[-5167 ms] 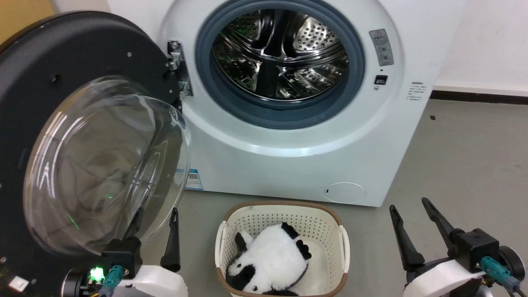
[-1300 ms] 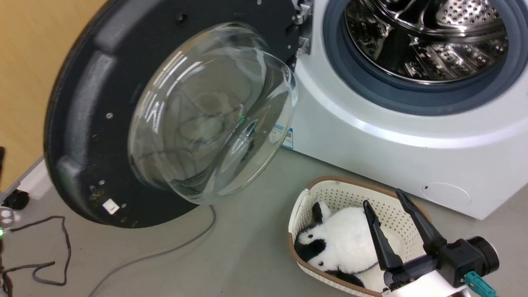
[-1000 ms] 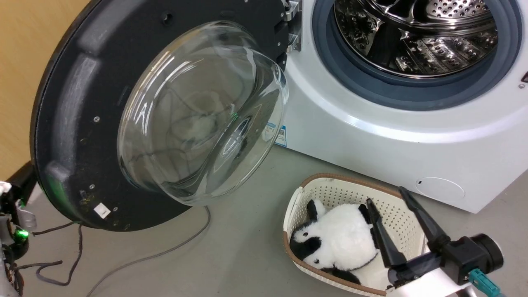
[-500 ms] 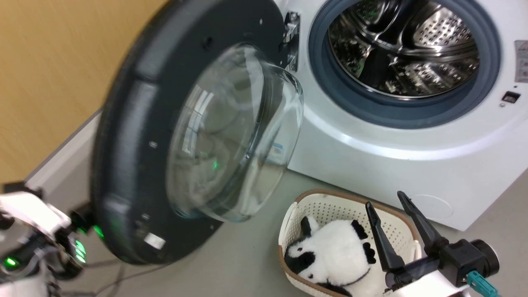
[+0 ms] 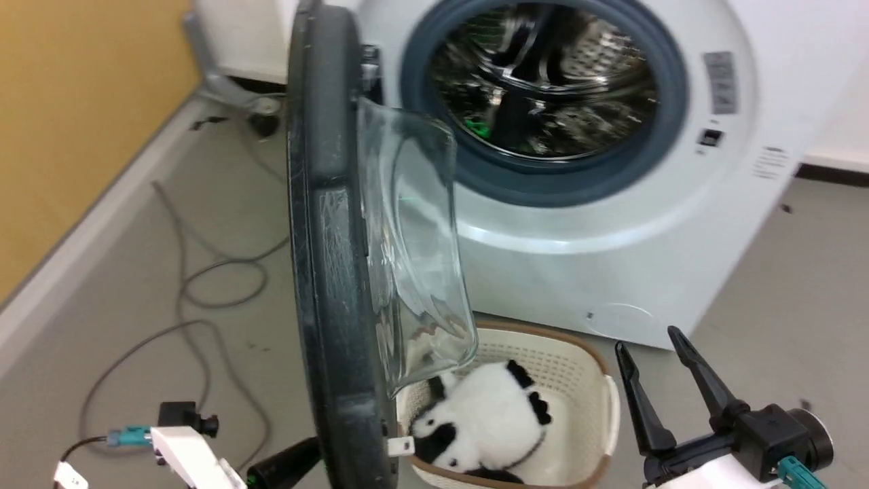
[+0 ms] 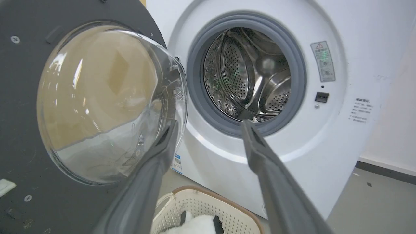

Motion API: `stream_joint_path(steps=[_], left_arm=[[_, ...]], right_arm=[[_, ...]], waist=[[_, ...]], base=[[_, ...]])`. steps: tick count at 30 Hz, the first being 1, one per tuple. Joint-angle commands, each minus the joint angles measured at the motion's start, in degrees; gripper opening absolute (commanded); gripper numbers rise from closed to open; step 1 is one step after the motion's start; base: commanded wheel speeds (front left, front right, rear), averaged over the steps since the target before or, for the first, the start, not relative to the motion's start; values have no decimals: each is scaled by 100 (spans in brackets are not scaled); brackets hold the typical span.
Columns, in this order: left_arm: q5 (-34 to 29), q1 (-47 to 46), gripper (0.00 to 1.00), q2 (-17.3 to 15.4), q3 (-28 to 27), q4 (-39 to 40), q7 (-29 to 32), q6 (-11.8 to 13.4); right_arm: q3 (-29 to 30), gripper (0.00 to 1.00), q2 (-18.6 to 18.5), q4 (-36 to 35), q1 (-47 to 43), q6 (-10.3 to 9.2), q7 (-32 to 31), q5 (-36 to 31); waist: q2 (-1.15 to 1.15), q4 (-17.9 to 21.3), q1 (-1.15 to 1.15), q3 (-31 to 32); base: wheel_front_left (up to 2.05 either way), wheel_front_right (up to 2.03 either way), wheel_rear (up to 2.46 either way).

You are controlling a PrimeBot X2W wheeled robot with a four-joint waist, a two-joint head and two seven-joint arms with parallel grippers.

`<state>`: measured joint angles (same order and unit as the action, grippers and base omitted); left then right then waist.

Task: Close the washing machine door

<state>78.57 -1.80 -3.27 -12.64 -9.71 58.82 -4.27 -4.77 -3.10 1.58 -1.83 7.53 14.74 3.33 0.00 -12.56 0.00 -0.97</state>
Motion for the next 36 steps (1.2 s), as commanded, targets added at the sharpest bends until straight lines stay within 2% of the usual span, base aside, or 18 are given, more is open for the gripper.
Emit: stream_joint_path(steps=[1, 8, 18, 27, 36], left_arm=[[110, 126, 0, 31, 165, 66, -170, -83], [678, 97, 0, 37, 1002, 109, -1294, -254], [1143, -781, 0, 38, 1858, 176, -2886, -318], [1040, -1748, 0, 39, 2201, -323, -4229, -321], [984, -2471, 0, 39, 2206, -1054, -5240, -321]], right_arm=[[23, 100, 21, -22, -13, -4, 26, -71], [132, 100, 22, -70, 37, -4, 26, -147], [245, 100, 20, -159, 212, -4, 26, -153], [170, 100, 22, -154, 327, -4, 26, 20], [137, 100, 22, -140, 389, -4, 26, 119]], waist=[[0, 418, 0, -86], [0, 1116, 0, -344], [0, 1953, 0, -729], [0, 2671, 0, -1005], [0, 3138, 0, -1093]], base=[[0, 0, 0], [0, 0, 0], [0, 0, 0], [0, 0, 0], [0, 0, 0]])
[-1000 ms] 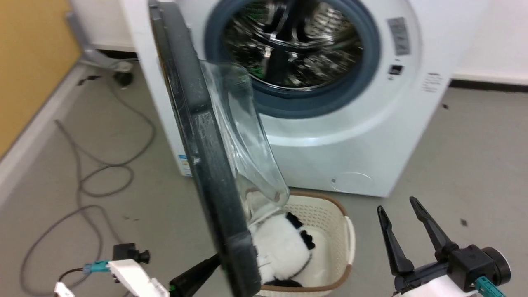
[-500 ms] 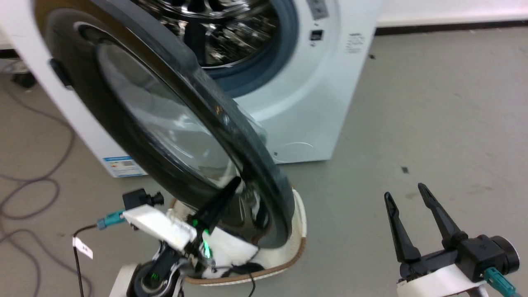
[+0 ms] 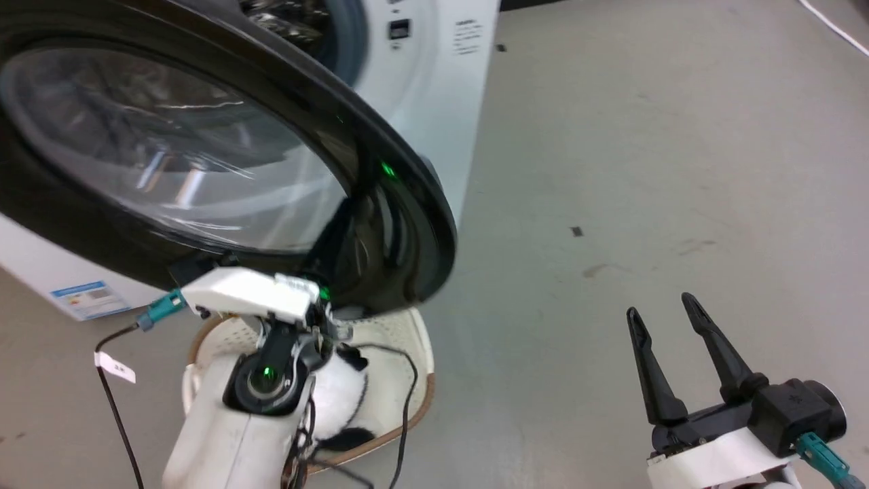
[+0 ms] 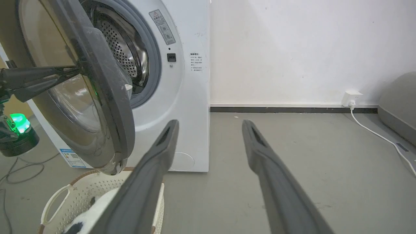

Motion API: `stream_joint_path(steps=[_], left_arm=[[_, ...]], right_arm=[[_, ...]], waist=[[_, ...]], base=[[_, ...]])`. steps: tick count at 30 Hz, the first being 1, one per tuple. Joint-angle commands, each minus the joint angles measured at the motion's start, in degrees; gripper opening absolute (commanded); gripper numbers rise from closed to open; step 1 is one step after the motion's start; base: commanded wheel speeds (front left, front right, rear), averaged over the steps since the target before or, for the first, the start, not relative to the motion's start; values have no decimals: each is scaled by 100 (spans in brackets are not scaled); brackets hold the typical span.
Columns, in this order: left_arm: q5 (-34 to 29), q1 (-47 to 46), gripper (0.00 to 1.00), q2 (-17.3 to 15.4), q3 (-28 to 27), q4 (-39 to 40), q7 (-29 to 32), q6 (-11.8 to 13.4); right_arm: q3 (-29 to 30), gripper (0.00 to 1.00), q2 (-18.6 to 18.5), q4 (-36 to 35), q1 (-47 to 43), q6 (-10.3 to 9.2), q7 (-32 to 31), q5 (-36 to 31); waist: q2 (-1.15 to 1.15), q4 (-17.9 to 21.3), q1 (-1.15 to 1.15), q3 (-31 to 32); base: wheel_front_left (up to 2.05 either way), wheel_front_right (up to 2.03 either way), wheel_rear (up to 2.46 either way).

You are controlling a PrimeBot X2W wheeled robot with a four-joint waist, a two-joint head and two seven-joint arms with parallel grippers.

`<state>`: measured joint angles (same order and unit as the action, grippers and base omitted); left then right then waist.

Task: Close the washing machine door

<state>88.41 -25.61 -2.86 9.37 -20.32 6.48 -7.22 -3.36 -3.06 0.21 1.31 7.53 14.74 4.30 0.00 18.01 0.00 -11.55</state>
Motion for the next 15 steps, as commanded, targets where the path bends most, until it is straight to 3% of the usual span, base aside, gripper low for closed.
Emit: stream_joint_path(steps=[1, 8, 15], left_arm=[[26, -173, 0, -2, 6, -84, -108, -26], [36, -366, 0, -2, 198, -407, -540, -26], [-700, 482, 0, -411, 1032, 571, -592, -26]], right_arm=[[-16, 100, 18, 1, 79, -4, 26, 27], [-7, 100, 18, 28, 22, -4, 26, 54], [28, 100, 18, 51, -101, -4, 26, 2]], waist=[[0, 119, 0, -35], [0, 93, 0, 90], [0, -336, 0, 474]], base=[[0, 0, 0], [0, 0, 0], [0, 0, 0]])
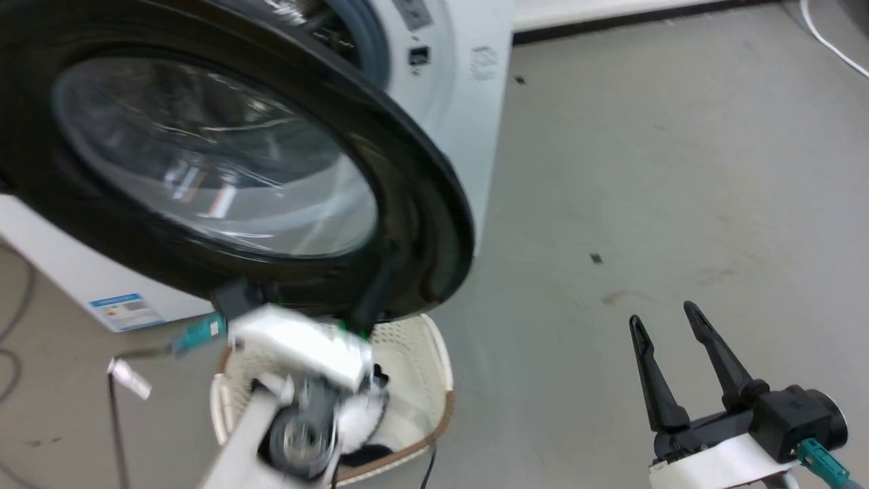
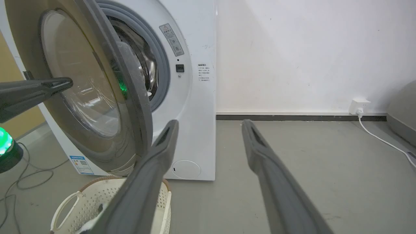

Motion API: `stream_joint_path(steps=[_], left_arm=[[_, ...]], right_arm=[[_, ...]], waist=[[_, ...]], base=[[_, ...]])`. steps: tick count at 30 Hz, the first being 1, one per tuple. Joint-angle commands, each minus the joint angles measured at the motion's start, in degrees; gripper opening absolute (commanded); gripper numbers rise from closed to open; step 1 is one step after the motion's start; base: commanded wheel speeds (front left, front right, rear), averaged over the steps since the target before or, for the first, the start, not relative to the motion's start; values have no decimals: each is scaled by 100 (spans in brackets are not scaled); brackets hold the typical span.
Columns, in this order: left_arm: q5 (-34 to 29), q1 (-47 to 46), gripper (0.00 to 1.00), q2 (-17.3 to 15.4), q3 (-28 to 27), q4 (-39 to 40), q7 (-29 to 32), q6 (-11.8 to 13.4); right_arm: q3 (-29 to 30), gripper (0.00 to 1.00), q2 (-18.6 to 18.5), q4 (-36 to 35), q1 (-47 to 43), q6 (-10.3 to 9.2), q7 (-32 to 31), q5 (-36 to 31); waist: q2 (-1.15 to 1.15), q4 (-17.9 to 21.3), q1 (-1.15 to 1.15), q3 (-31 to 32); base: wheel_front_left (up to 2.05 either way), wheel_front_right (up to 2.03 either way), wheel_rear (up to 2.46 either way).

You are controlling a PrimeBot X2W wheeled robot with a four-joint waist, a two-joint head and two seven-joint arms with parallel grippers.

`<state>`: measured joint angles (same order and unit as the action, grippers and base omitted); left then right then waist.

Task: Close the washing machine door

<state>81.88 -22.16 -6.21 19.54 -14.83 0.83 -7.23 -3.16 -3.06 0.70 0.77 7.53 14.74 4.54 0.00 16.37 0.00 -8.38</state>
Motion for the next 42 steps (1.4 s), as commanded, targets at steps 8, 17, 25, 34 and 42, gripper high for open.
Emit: stream_joint_path(steps=[8, 17, 25, 34, 42], left_arm=[[-1828, 1230, 0, -1386, 904, 312, -1074, -25], [-4243, 1773, 0, -1436, -452, 1162, -1579, 392], [-6186, 2780, 0, -607, -1629, 1916, -1582, 317], [-7070, 3091, 100, -178, -1560, 1795, -1582, 55], [-7198, 2904, 100, -72, -1597, 1766, -1582, -12]], right_arm=[[43, 100, 18, -6, -178, -4, 26, -7], [42, 100, 18, -257, -264, -4, 26, -10], [-75, 100, 18, -258, -328, -4, 26, -67], [-134, 100, 12, -199, -347, -4, 26, -120], [-351, 0, -110, -68, -212, -4, 26, -195]], waist=[[0, -767, 0, 582], [0, -1444, 0, 724], [0, -1767, 0, 828], [0, -1939, 0, 858], [0, -2034, 0, 687]], base=[[0, 0, 0], [0, 0, 0], [0, 0, 0], [0, 0, 0], [0, 0, 0]])
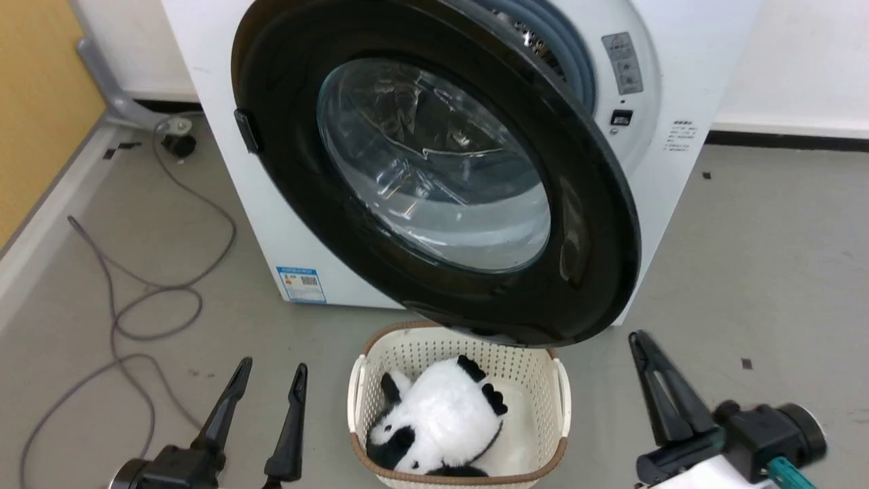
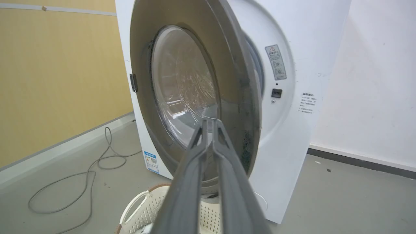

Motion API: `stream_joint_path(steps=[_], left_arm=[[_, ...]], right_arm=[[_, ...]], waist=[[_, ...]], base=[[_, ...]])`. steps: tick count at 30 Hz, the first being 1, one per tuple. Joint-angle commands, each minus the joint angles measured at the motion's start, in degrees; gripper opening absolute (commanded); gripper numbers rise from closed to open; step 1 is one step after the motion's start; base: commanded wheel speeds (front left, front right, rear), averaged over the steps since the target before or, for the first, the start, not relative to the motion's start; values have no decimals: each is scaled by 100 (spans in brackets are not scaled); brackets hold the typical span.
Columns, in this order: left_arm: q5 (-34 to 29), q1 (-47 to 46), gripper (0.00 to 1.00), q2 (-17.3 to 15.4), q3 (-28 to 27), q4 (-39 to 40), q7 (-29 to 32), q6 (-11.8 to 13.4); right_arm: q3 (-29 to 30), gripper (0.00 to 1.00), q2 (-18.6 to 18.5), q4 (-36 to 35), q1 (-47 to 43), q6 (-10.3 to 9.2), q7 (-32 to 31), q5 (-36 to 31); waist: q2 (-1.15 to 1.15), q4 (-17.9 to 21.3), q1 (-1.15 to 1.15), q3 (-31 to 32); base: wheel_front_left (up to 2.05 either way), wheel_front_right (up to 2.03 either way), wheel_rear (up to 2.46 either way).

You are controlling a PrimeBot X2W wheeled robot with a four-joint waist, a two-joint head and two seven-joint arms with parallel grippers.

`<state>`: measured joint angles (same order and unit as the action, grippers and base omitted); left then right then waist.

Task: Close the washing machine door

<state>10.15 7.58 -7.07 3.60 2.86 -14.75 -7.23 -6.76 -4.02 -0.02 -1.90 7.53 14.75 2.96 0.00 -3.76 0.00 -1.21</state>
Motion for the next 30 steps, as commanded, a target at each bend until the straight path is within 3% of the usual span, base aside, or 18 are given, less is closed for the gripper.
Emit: stream_joint_path(steps=[1, 13, 30], left_arm=[[-33, -107, 100, 19, 1, -5, -24, -15], [52, -501, 100, 93, 272, -71, -25, -24], [86, -1191, 100, 221, 534, -2, -25, -25]], right_arm=[[-67, 0, -70, 32, 112, -4, 25, -42], [-721, 0, -862, 1017, 1387, -4, 16, 253], [-148, 0, -1736, 2028, 3580, -4, -373, 760]], waist=[[0, -41, 0, -83], [0, -409, 0, -764], [0, -965, 0, -1798]], base=[[0, 0, 0], [0, 0, 0], [0, 0, 0]])
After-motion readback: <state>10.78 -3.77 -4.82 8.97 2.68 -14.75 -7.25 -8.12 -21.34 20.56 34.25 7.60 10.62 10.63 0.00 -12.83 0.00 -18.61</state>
